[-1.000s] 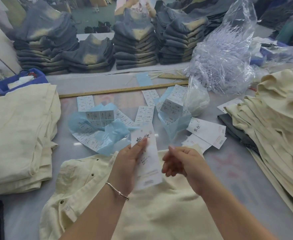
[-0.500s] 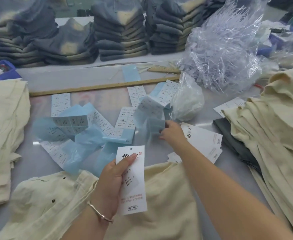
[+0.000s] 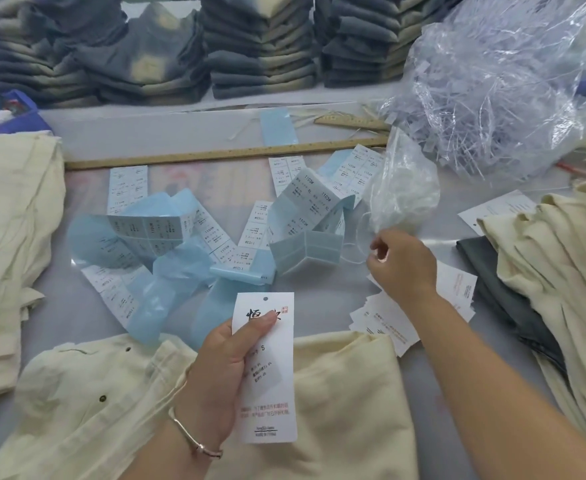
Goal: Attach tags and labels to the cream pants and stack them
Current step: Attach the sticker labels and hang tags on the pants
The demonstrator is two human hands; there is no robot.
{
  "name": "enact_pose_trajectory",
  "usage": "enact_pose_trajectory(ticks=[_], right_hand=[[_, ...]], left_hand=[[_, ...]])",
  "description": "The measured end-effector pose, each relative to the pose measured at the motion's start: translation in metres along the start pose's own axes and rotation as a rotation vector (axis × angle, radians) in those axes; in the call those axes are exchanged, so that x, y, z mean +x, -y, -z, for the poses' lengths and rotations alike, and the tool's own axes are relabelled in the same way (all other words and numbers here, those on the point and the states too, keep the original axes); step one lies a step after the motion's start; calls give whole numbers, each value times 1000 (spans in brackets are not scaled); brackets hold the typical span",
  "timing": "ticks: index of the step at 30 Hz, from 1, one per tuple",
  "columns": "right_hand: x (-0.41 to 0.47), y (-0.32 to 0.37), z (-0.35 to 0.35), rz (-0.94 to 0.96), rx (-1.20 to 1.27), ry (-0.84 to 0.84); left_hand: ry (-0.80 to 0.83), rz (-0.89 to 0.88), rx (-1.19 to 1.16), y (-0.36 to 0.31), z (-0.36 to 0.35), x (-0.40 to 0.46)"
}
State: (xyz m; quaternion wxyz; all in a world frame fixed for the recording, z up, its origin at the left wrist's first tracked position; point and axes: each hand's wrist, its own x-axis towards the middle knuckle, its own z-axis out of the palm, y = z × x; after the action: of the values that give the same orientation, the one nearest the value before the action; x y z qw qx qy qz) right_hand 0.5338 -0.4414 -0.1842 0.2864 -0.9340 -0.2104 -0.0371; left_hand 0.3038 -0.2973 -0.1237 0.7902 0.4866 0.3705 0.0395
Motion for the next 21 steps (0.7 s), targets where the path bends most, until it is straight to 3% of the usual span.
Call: enact_pose_trajectory(ticks=[4, 8, 12, 18, 21], right_hand=[[5, 17, -19, 18, -253, 342], [10, 36, -34, -63, -301, 357], [8, 43, -33, -162, -174, 318], [2, 33, 9, -322, 287, 323], [-6, 39, 33, -399, 387, 292]], left_hand=[[-12, 3, -11, -1, 1, -2], [-10, -13, -23, -3, 4, -9], [-17, -25, -24, -5, 12, -22], [-4, -50, -70, -14, 26, -49], [12, -61, -80, -15, 30, -64]])
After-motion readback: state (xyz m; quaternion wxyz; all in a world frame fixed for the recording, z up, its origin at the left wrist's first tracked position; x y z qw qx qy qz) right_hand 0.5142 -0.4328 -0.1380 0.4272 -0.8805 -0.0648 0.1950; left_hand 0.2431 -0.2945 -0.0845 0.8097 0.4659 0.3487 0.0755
